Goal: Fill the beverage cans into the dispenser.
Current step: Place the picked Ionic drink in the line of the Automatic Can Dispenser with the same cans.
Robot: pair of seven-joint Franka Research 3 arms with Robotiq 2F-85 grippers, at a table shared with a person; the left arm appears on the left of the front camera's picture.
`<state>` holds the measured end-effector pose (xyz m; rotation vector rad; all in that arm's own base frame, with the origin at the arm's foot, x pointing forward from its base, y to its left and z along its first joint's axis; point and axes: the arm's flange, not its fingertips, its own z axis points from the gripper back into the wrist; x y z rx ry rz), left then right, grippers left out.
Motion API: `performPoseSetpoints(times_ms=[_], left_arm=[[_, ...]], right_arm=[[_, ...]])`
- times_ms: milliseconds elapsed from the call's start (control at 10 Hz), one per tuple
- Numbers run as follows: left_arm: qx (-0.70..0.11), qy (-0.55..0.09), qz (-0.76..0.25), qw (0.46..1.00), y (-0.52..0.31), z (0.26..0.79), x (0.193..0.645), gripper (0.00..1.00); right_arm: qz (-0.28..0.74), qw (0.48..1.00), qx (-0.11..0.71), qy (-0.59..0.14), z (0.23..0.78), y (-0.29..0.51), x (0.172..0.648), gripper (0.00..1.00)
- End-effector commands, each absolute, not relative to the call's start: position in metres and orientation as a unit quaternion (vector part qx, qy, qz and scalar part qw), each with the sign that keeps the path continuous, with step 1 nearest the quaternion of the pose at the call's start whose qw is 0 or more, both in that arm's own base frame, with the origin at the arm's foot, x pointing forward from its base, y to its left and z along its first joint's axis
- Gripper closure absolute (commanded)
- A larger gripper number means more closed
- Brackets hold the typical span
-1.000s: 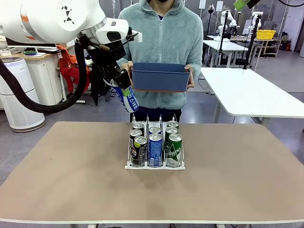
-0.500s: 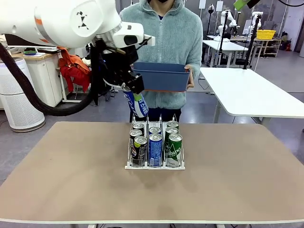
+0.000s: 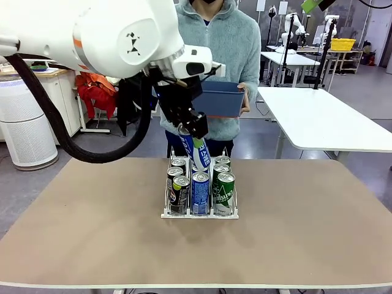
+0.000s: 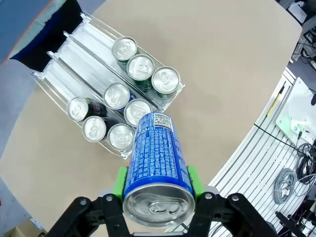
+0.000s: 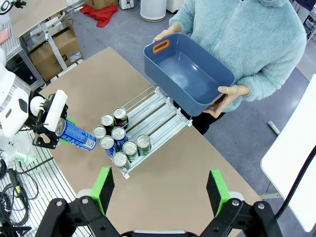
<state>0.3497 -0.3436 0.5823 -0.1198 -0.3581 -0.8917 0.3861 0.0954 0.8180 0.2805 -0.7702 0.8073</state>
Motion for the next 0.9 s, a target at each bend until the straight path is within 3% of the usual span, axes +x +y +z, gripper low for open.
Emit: performPoseSetpoints(times_ms=[0,800], left_arm=[[-0.051,-0.172,-0.41,0.894,-0.36,0.567,0.351,0.43],[-0.053,-0.104,-0.442,0.889,-0.381,0.502,0.364,0.43]], right_arm=[[0.382,0.84,0.134,-0.361,0.817,0.094,0.385,0.0],[0.382,0.84,0.134,-0.361,0.817,0.094,0.385,0.0]])
